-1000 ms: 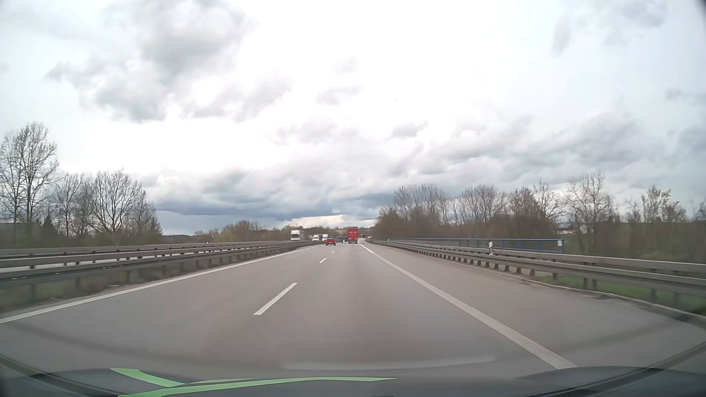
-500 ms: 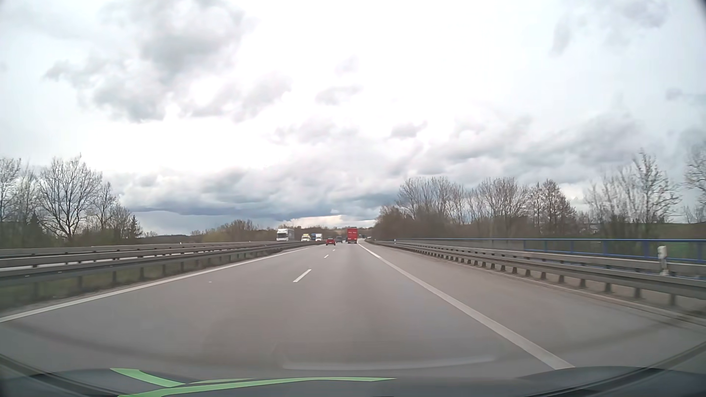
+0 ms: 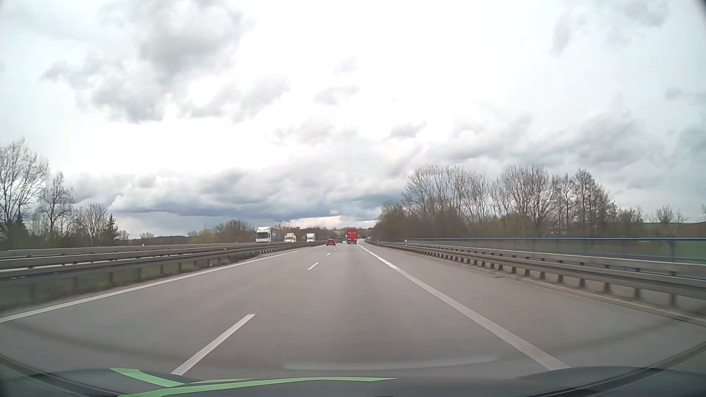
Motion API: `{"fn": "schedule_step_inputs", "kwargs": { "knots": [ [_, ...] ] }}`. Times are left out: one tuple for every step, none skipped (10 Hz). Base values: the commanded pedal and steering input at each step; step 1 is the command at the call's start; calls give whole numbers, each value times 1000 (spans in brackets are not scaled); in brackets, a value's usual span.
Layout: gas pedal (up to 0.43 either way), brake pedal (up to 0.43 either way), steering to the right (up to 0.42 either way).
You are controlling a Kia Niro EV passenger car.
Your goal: Follow the waypoints while adhering to traffic rules and regulations
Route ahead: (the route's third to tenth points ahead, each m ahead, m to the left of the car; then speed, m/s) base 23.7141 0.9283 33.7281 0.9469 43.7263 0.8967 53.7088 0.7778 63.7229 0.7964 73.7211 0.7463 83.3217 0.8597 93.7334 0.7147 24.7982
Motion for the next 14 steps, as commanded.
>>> {"fn": "schedule_step_inputs", "kwargs": {
  "knots": [
    [488,0,-2],
    [488,0,-2],
    [488,0,-2],
    [488,0,-2],
    [480,0,-2],
    [469,0,-2],
    [469,0,-2],
    [469,0,-2],
    [469,0,-2],
    [461,0,-2],
    [461,0,-2],
    [461,0,-3],
    [461,0,-3],
    [461,0,-3]
  ]
}}
